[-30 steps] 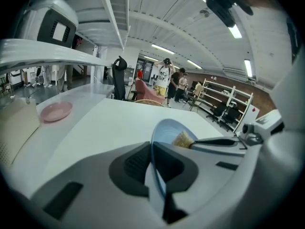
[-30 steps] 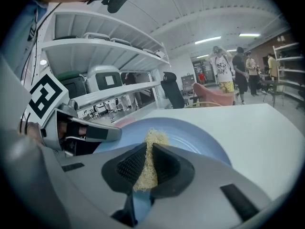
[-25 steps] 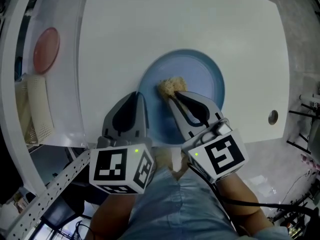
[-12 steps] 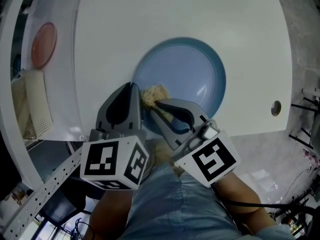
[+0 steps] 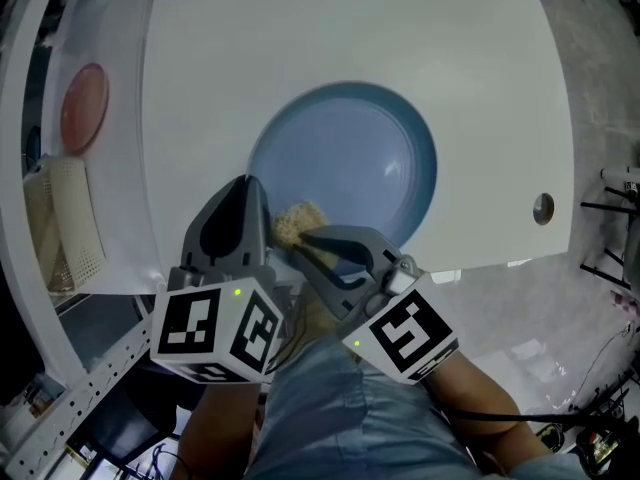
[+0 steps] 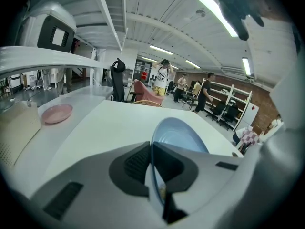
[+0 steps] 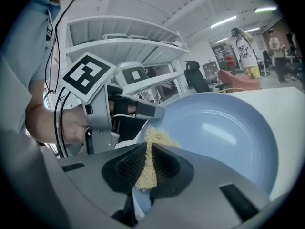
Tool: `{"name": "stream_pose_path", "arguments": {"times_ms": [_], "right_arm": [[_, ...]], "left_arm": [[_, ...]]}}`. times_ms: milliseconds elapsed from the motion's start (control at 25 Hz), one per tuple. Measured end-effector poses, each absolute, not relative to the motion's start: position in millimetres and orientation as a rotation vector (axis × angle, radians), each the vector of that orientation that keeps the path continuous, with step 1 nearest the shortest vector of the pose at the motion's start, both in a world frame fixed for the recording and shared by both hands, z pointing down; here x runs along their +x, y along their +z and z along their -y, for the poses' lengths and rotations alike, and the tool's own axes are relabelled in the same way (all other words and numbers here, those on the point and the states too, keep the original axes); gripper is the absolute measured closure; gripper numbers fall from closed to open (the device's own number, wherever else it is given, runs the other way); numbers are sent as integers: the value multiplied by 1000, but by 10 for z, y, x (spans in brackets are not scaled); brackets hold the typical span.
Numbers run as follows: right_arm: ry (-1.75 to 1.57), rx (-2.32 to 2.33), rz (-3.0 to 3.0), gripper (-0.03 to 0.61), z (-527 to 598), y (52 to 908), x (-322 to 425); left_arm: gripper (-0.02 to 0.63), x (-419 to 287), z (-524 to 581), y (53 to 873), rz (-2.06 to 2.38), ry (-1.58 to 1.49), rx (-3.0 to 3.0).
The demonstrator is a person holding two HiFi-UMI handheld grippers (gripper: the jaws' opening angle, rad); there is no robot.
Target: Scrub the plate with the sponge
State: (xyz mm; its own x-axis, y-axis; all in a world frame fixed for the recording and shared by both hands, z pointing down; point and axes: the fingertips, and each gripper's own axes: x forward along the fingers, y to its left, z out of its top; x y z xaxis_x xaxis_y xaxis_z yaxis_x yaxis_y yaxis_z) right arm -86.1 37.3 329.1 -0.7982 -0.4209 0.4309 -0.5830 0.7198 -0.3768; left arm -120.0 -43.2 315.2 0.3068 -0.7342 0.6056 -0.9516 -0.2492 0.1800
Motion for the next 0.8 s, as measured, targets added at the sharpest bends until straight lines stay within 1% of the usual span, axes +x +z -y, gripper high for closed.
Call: {"name": "stream_pose_path", "arguments": {"times_ms": [320, 800], "right_arm": [[716, 786, 2561, 535, -512, 3385, -672], [726, 899, 2426, 535, -547, 3561, -196]], "left_arm": [[591, -1138, 404, 3179, 1471, 548, 2059], [591, -1124, 404, 3146, 1480, 584, 2085]]}}
